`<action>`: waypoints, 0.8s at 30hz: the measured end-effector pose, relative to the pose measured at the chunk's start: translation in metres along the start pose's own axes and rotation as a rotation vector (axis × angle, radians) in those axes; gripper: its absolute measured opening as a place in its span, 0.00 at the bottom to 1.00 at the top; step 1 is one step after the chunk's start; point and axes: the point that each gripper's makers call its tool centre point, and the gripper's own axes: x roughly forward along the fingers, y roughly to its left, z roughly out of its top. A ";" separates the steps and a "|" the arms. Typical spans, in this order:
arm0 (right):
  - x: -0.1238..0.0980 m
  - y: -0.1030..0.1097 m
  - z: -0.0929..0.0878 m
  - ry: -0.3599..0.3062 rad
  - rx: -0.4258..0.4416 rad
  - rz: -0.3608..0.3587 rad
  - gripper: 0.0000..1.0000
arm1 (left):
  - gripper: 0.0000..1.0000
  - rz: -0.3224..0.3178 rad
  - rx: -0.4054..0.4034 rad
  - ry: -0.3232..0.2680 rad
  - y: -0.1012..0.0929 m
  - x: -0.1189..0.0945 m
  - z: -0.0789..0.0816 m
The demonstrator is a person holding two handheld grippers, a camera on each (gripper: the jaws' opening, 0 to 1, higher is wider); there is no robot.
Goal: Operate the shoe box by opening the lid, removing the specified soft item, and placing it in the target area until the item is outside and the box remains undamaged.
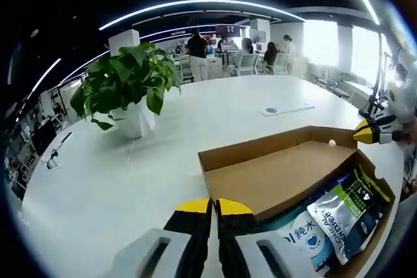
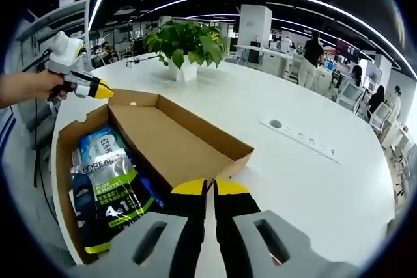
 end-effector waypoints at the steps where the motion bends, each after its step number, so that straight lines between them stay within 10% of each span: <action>1: 0.000 0.000 0.000 0.001 0.003 0.000 0.03 | 0.02 0.000 0.000 0.001 0.000 0.000 0.000; 24: 0.000 0.000 -0.009 0.045 -0.026 0.034 0.09 | 0.13 -0.023 0.044 0.090 -0.006 0.003 -0.013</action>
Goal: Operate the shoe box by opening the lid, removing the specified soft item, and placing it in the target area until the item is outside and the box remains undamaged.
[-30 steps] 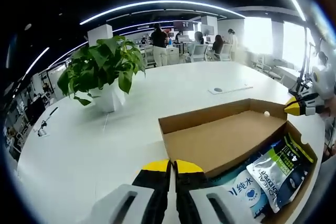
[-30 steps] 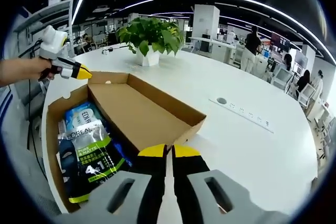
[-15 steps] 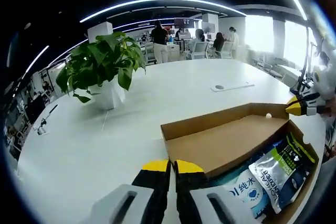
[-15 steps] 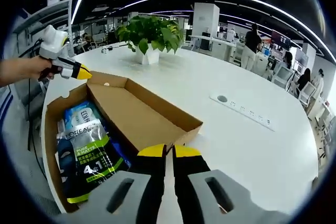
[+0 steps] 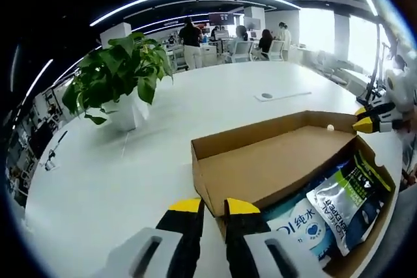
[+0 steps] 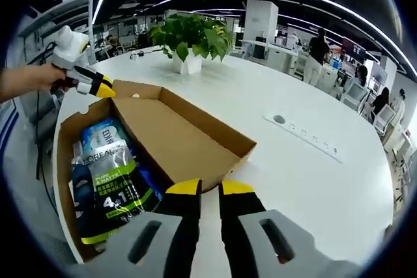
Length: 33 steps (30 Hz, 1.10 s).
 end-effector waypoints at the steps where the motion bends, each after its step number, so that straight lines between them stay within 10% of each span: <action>1: -0.001 0.001 -0.001 0.003 0.001 0.006 0.10 | 0.15 -0.002 0.003 0.002 0.001 0.000 0.000; 20: -0.032 0.017 0.004 -0.035 0.061 0.068 0.36 | 0.29 0.013 0.044 0.029 -0.024 -0.044 -0.011; 33: -0.067 0.031 -0.001 -0.051 0.074 0.108 0.45 | 0.31 -0.127 0.002 0.052 -0.079 -0.059 -0.024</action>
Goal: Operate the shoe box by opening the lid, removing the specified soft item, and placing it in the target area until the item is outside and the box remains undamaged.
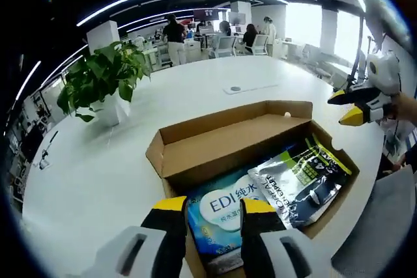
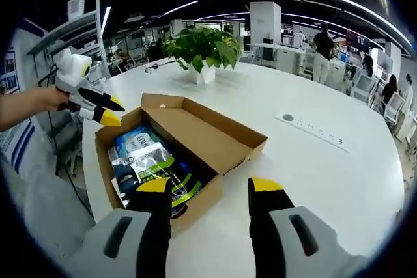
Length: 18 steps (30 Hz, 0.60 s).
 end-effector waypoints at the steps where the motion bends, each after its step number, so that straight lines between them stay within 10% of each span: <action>1: -0.004 0.003 -0.001 -0.001 0.001 0.003 0.46 | 0.31 -0.027 -0.018 0.006 -0.007 0.001 -0.003; 18: -0.040 0.024 -0.023 -0.006 0.024 -0.002 0.50 | 0.32 -0.171 -0.083 0.086 -0.053 0.012 -0.026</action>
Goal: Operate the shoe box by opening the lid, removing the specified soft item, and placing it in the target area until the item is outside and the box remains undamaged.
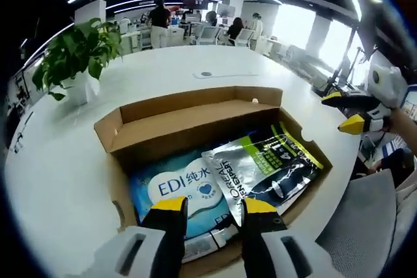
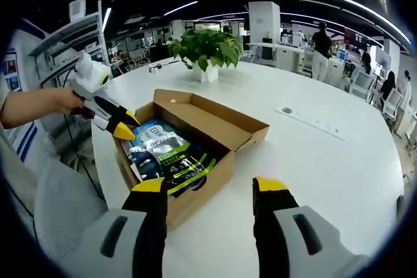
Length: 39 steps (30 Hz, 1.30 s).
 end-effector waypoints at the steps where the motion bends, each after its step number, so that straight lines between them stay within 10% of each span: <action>1: -0.001 0.002 -0.001 -0.002 0.003 0.001 0.50 | 0.32 -0.009 -0.009 0.007 -0.002 0.001 -0.001; 29: -0.006 0.030 -0.018 0.001 0.010 0.023 0.51 | 0.16 -0.220 -0.433 0.132 -0.028 0.024 -0.020; 39: 0.002 0.040 -0.021 0.006 0.025 0.051 0.50 | 0.02 -0.224 -0.420 0.108 -0.027 0.019 -0.022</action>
